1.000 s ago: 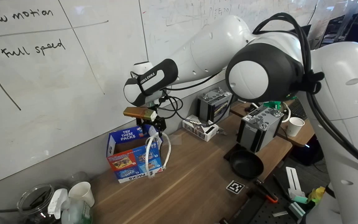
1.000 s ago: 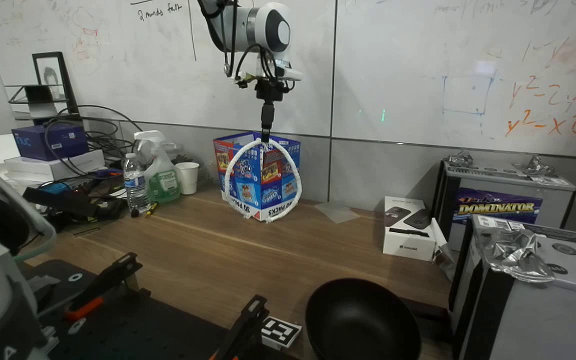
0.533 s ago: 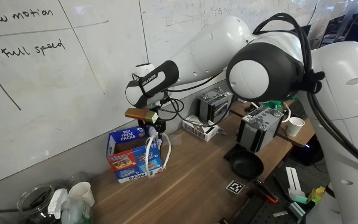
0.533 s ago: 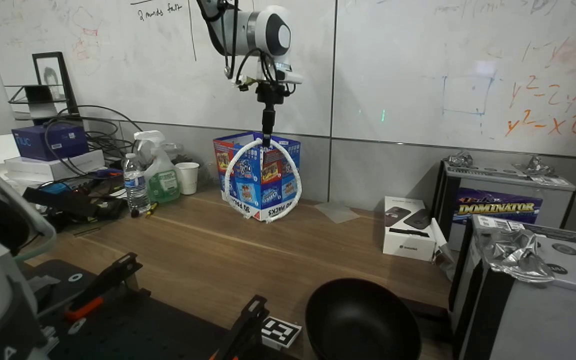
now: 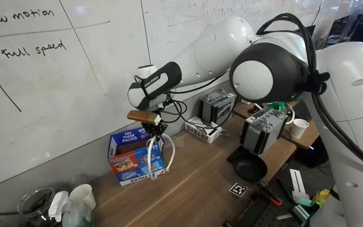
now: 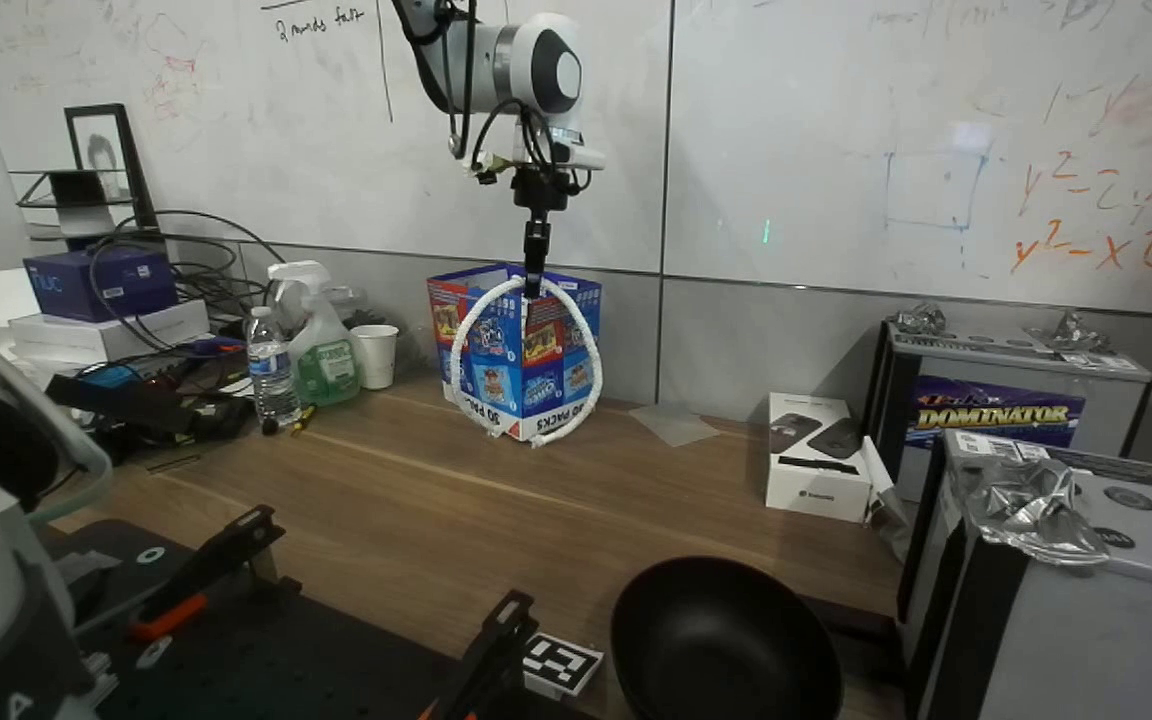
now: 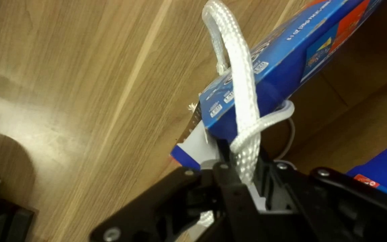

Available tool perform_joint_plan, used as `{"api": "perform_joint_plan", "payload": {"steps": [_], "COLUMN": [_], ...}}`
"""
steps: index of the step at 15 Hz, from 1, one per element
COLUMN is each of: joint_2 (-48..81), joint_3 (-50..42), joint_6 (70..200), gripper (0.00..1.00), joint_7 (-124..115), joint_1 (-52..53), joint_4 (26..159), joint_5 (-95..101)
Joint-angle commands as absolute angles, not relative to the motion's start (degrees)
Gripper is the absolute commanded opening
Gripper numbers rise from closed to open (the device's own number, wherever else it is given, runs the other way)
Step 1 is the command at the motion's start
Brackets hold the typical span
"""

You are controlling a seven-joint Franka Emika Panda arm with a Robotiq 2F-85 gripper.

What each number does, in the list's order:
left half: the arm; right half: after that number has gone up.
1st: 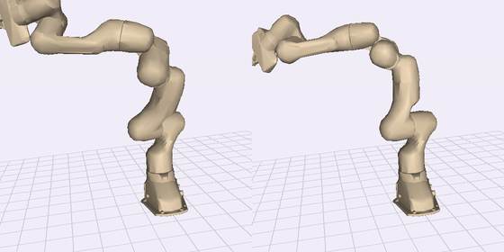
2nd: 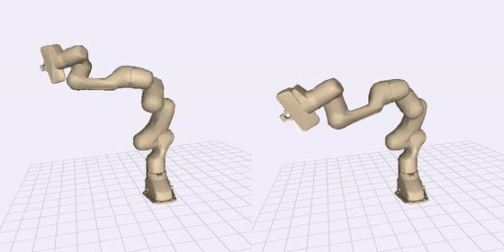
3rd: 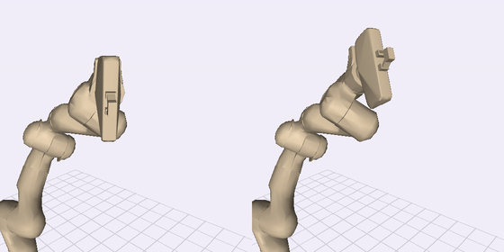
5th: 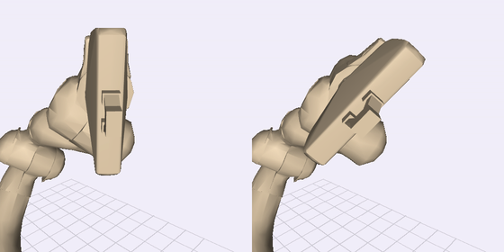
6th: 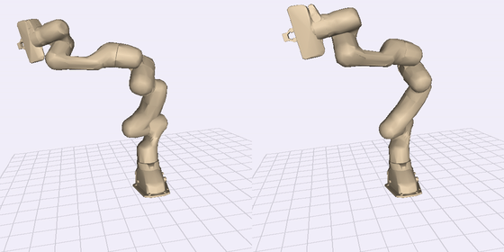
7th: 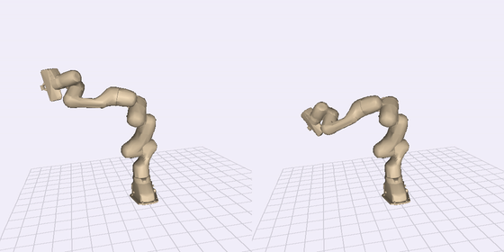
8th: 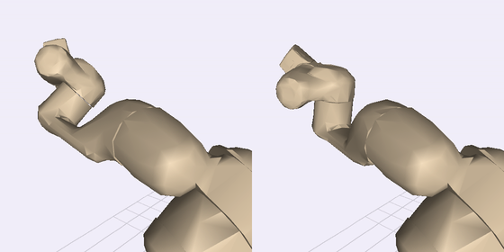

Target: Put the white rope inside the blue box

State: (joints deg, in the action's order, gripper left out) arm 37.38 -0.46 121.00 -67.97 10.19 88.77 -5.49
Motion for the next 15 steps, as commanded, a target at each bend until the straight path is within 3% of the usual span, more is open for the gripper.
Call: {"api": "perform_joint_plan", "payload": {"steps": [1,5,15], "joint_2": [35.2,34.8,29.2], "joint_3": [-0.3,-0.5,-1.2], "joint_6": [122.2,123.0,121.8], "gripper": [0.10,0.17,0.16], "joint_7": [-67.4,-67.5,-71.1], "joint_1": [10.3,11.3,16.1], "joint_4": [90.5,89.6,85.2], "joint_5": [-5.8,-4.7,3.6]}}
